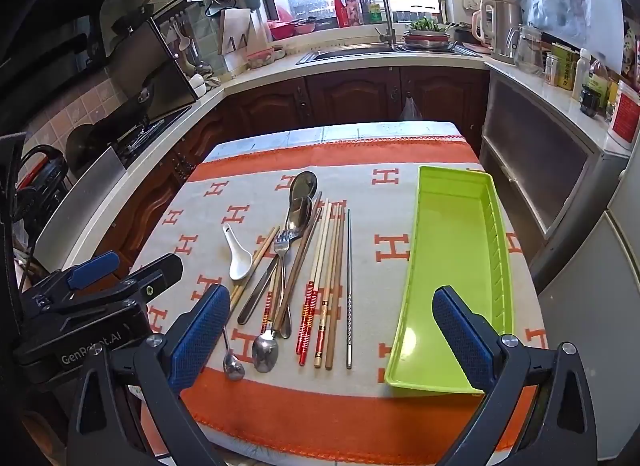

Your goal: Organize utensils

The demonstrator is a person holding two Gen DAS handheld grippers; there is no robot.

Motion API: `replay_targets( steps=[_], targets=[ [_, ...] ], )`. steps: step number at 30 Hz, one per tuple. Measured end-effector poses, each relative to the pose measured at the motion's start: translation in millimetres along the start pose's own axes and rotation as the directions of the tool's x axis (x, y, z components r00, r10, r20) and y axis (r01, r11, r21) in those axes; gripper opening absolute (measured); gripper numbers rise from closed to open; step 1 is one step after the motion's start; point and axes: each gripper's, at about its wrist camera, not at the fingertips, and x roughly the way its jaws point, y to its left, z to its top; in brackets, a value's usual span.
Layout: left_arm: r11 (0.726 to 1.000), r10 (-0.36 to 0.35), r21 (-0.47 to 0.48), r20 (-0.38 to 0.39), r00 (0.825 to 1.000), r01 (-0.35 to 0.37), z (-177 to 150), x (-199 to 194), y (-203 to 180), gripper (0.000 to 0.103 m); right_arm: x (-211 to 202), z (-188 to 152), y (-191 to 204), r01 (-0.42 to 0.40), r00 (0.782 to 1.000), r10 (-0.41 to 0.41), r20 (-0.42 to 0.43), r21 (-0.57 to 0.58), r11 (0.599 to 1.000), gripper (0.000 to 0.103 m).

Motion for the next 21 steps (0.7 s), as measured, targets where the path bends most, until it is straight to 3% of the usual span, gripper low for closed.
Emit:
replay_targets(
  steps=[21],
  targets=[
    [1.0,0.018,0.017,-0.031,0.999,-0.018,-5.5,0.5,0.2,0.091,-0.5,-2.5,4.8,-0.007,1.0,0.007,0.004,-0.005,1.0,0.103]
  ],
)
